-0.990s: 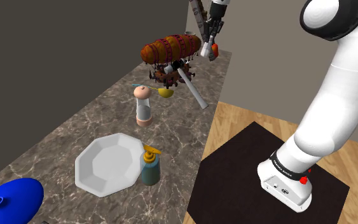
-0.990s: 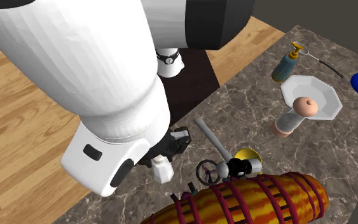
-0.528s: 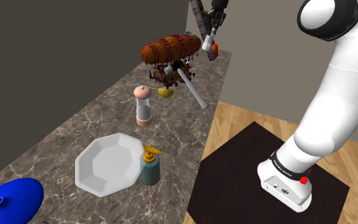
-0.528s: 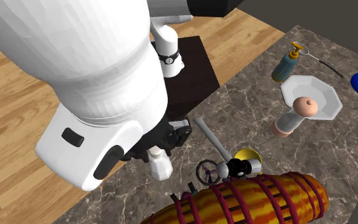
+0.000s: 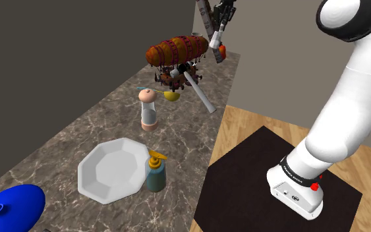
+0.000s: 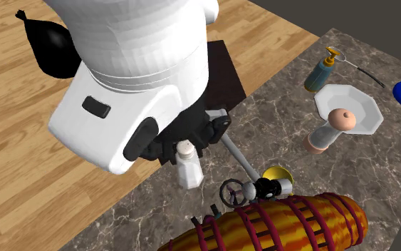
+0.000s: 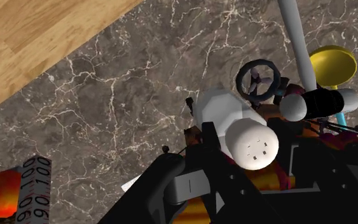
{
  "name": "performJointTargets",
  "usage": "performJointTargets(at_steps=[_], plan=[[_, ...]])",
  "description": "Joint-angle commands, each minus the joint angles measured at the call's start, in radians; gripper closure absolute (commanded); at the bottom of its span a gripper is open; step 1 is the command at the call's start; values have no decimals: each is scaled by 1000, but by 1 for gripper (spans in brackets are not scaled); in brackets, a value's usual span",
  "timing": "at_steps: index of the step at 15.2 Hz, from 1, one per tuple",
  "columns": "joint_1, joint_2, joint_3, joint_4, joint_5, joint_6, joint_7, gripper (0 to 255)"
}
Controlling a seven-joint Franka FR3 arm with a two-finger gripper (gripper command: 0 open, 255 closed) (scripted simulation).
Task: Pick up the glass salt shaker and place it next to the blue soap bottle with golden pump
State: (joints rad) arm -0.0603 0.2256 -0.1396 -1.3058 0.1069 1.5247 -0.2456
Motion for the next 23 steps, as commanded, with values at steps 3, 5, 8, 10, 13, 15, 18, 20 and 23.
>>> performJointTargets(at_steps=[3,5,8,10,13,15,18,20,23], plan=[[52,-134,28,-182,-21,55,72,255],[75,-193,46,-257,-28,75,111,255],[105,-274,76,-356,-35,97,171,255],[124,-323,99,-413,-36,108,211,255],[152,-389,134,-487,-34,121,273,255],[169,-429,159,-530,-29,127,315,255],[196,-482,199,-584,-20,134,379,255],[214,-513,227,-615,-11,137,423,255],[240,-552,271,-651,4,140,489,255]])
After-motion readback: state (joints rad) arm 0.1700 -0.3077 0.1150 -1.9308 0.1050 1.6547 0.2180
